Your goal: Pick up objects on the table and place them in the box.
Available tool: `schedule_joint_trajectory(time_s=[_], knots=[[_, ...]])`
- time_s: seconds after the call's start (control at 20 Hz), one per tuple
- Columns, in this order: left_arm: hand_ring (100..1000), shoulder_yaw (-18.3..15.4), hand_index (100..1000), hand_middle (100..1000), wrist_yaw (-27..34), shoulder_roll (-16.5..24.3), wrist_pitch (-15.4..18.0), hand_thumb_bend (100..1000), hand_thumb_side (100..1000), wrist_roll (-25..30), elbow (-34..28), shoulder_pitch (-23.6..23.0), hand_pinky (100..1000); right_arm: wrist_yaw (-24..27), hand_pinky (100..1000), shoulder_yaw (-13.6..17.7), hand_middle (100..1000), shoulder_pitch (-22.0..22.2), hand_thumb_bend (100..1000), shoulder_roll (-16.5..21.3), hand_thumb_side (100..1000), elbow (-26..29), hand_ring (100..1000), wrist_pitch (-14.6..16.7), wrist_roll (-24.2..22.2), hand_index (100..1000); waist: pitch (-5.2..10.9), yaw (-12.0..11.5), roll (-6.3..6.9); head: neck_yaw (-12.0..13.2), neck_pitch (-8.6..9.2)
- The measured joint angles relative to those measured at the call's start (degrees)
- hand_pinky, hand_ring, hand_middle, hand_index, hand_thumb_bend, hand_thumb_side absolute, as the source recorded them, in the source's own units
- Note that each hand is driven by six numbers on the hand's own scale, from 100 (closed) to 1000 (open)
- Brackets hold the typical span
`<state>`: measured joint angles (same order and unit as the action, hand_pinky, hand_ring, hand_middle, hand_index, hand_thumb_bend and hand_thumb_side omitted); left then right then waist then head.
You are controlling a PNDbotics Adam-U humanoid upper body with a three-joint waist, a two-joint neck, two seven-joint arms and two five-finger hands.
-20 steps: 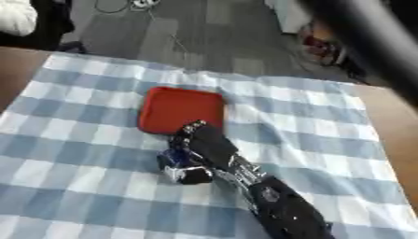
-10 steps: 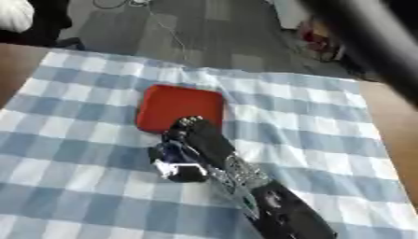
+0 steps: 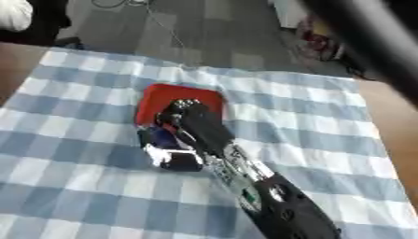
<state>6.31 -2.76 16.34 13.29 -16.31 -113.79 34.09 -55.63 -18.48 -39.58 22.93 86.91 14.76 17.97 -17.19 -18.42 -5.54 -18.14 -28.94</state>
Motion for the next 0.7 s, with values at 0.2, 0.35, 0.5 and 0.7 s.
schedule_joint_trajectory(time_s=[0.2,0.35,0.5,0.7], knots=[[837,0.0,877,1000,0.0,0.0,0.1,307,1000,0.1,0.0,-0.1,799,-0.6,100,0.0,100,-1.1,100,1.0,833,0.9,100,-0.8,-1.6,320,0.02,0.0,0.0,0.0,-0.01],[837,0.0,877,1000,0.0,0.0,0.1,307,1000,0.1,0.0,-0.1,799,-1.2,100,0.1,100,-2.2,100,1.7,833,0.7,100,-1.2,-2.1,320,0.02,-0.2,0.0,-0.1,-0.02],[837,0.0,877,1000,0.0,0.0,0.2,308,1000,0.2,0.0,-0.1,799,-1.7,100,0.3,100,-3.7,100,2.2,834,-0.6,100,-1.4,-2.1,321,0.02,-0.5,-0.05,-0.3,-0.01],[837,0.2,877,1000,0.1,0.0,0.3,310,1000,0.3,0.0,0.2,799,-2.3,100,1.0,100,-5.1,100,2.8,834,-3.5,100,-1.6,-1.6,321,0.01,-1.1,-0.12,-1.1,0.02]])
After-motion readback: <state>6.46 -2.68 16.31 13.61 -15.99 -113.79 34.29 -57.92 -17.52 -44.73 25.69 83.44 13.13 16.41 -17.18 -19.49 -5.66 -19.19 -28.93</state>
